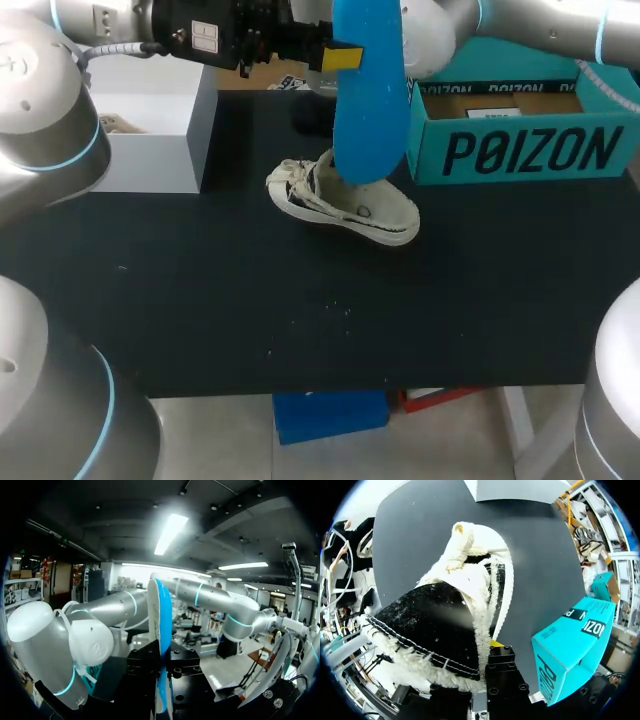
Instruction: Take the shoe out of the shoebox, open the shoe tongue, remove and reinsert the insole, then place the shoe into the shoebox
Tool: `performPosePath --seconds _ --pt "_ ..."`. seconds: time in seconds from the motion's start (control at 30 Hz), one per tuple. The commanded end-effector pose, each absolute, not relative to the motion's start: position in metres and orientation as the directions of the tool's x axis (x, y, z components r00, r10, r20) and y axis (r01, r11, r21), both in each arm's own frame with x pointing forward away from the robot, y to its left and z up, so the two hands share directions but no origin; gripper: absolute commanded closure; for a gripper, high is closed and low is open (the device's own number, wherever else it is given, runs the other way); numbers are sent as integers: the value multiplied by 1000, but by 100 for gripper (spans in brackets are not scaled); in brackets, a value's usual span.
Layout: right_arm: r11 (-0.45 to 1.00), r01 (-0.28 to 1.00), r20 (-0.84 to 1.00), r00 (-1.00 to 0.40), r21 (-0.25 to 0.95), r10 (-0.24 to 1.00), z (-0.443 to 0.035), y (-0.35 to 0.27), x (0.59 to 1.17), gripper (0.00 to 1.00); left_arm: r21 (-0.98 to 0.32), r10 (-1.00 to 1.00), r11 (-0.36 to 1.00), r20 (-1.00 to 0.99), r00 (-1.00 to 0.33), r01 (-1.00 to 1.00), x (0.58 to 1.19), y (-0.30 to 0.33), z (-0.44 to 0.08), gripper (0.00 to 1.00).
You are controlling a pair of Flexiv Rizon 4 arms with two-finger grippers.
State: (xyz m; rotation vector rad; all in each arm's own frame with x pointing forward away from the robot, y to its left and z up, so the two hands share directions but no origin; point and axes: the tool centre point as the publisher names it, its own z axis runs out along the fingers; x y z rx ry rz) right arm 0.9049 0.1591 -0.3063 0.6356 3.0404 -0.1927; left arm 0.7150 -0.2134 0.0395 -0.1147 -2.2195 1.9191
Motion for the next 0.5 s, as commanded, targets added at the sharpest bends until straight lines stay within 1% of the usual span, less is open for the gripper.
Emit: performPosePath --seconds 0.03,0.07,0.17,0.2,0.37,0.5 --pt "390 918 -92 -395 -63 914 -292 156 895 100 -986 187 150 102 -977 -74 714 -215 39 100" --pt "331 942 -97 -335 -60 937 -293 156 892 100 -986 187 150 102 -977 -74 714 -215 39 100" --pt "228 973 -78 -231 -44 970 -297 159 886 100 -986 187 150 102 -977 -74 714 -215 39 100" --pt "169 985 -69 -172 -43 983 -300 160 883 100 -986 187 150 102 -977 -74 714 -215 39 100" --pt "49 998 -52 -51 -36 997 -311 165 879 100 -986 187 150 102 -977 -74 714 -215 39 100" --pt "-5 1000 -53 3 -30 999 -318 171 878 100 -986 187 150 102 -977 -74 714 -215 39 100"
